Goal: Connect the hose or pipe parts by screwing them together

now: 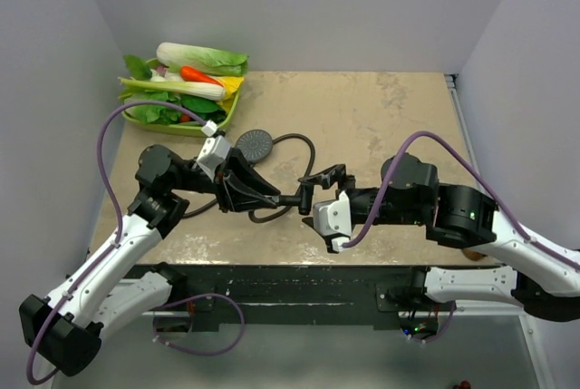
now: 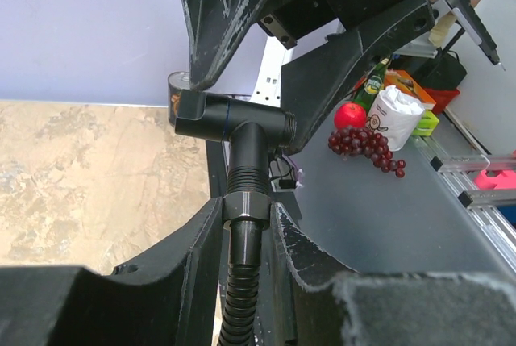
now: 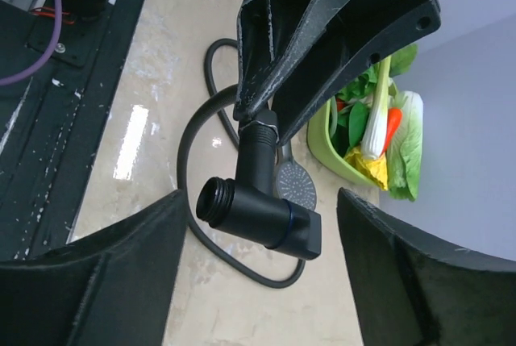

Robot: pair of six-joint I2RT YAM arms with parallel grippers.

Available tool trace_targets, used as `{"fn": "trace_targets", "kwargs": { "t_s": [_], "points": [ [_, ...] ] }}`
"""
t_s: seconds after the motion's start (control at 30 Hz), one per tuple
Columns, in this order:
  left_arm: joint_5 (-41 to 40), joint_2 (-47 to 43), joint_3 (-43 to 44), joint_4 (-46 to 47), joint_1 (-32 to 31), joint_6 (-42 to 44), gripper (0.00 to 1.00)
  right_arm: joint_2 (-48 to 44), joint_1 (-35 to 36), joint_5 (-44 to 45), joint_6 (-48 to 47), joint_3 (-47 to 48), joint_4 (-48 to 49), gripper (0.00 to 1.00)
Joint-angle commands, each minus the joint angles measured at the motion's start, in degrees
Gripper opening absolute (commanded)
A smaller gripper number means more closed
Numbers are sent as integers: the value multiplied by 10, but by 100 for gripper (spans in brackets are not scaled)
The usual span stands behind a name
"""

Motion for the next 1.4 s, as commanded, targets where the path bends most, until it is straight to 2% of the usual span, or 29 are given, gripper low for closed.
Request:
{"fn": "trace_targets", "kwargs": {
  "t_s": [0.0,0.43,0.6,0.7,0.87,1.07,1.2,1.37],
  "points": [
    [-4,-4,9,26,6,8,0,9,5,-9,-9,20,27,72],
    [14,-23,19,26,6,8,0,25,5,3,18,22,32,45],
    [19,-29,21,28,6,8,0,38,5,-11,59,35,30,39],
    [23,-33,22,32,6,9,0,54,4,-15,87,49,24,31],
    [31,-38,25,33,6,15,0,70,4,-7,136,68,33,30],
    [45,-48,27,33,6,14,0,78,3,26,164,72,60,39],
    [50,-53,27,29,5,15,0,72,2,62,184,57,99,66],
    [54,-58,27,26,5,17,0,73,0,90,190,62,118,77]
  ]
}}
